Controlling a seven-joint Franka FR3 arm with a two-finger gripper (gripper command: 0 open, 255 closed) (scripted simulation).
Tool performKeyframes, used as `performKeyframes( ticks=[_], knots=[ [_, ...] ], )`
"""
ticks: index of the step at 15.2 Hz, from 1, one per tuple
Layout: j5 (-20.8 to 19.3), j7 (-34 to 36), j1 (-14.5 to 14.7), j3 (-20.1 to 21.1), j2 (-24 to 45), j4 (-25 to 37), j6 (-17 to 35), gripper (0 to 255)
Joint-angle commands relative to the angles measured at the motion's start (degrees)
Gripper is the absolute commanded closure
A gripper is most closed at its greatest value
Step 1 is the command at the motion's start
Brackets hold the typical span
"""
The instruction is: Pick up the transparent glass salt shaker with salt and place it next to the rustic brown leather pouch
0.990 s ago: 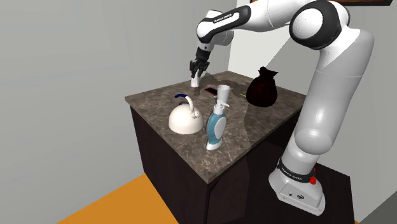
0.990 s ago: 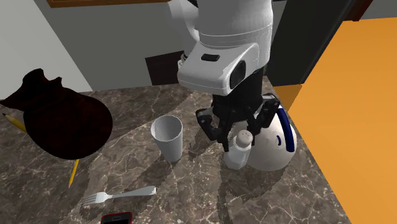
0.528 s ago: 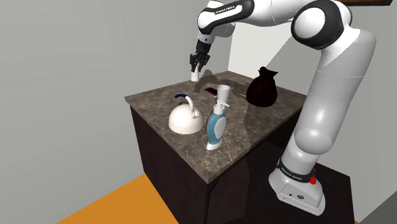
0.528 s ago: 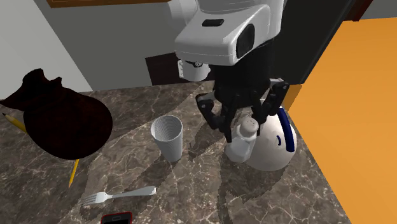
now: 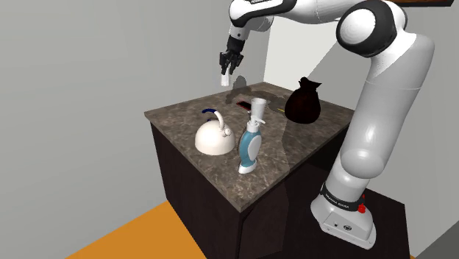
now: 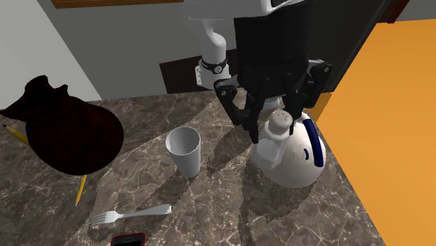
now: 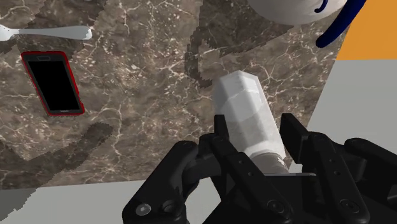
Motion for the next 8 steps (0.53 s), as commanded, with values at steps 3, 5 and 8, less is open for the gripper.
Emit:
performKeyframes(
  ticks=[3, 5, 8],
  knots=[
    [-0.2, 0.5, 0.0, 0.0, 0.1, 3.2, -3.1, 255],
    [-0.2, 0.7, -0.1, -0.1, 0.3, 5.0, -4.7, 255],
    [-0.1, 0.9, -0.2, -0.1, 0.8, 7.9, -7.1, 255]
  ],
)
